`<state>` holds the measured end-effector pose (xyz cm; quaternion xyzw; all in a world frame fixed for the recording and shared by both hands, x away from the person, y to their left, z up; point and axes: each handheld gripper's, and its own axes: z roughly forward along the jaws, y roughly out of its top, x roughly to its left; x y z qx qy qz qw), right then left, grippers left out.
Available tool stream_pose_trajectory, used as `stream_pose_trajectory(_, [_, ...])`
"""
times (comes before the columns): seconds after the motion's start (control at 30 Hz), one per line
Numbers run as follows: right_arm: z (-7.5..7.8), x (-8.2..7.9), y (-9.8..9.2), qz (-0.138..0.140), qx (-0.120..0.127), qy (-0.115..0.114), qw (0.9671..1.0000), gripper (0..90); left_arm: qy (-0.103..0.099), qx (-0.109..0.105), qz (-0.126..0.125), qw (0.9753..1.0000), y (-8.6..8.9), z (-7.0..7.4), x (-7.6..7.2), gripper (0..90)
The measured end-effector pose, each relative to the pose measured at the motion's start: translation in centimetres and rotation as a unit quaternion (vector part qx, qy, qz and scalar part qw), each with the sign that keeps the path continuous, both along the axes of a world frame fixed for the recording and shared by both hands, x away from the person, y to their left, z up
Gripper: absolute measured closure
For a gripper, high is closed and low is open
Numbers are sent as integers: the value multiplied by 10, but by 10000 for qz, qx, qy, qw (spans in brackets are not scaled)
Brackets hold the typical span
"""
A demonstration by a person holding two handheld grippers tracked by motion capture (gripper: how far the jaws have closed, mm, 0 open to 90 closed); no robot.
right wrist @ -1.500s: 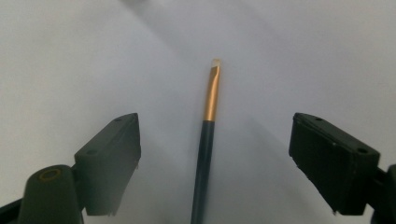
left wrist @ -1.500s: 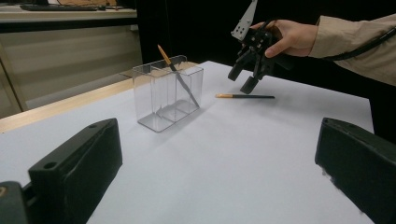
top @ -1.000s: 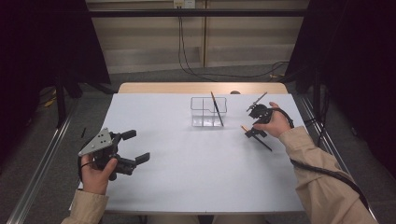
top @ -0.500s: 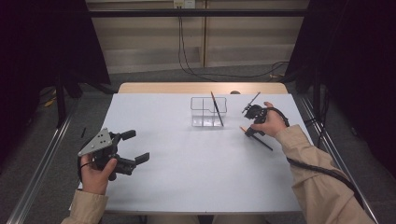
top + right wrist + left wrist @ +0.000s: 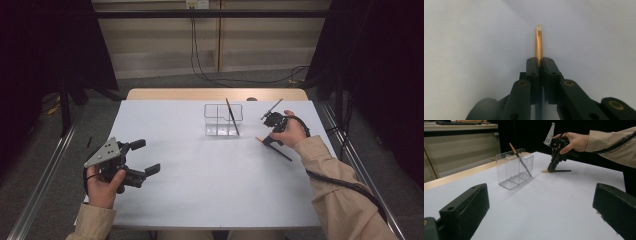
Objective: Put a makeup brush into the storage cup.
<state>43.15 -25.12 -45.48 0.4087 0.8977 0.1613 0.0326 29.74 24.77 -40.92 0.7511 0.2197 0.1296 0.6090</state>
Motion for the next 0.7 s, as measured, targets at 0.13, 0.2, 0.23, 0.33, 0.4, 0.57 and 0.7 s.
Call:
stream_pose_trajectory(0.13, [3, -1, -4, -86, 331, -116, 9993, 842, 3, 5, 3, 10000, 0, 0, 0, 6])
stream_pose_trajectory(0.2, [6, -2, -3, -142, 434, -176, 9988, 842, 2, 2, 3, 10000, 0, 0, 0, 6])
stream_pose_trajectory(0.23, [8, -2, -4, -156, 480, -223, 9985, 842, 4, 0, 3, 10000, 0, 0, 0, 6])
stream_pose_trajectory(0.33, [12, -3, -5, -245, 682, -358, 9967, 842, 2, 2, 3, 10000, 0, 0, 0, 6])
stream_pose_trajectory(0.4, [14, -3, -6, -289, 821, -457, 9952, 842, 0, 1, 6, 10000, 0, 0, 0, 6])
stream_pose_trajectory(0.57, [20, -5, -9, -411, 1112, -690, 9905, 843, -13, 17, 12, 10000, 1, 1, 0, 6])
stream_pose_trajectory(0.7, [24, -7, -10, -484, 1311, -846, 9866, 842, -1, 13, 9, 10000, 0, 1, 0, 6])
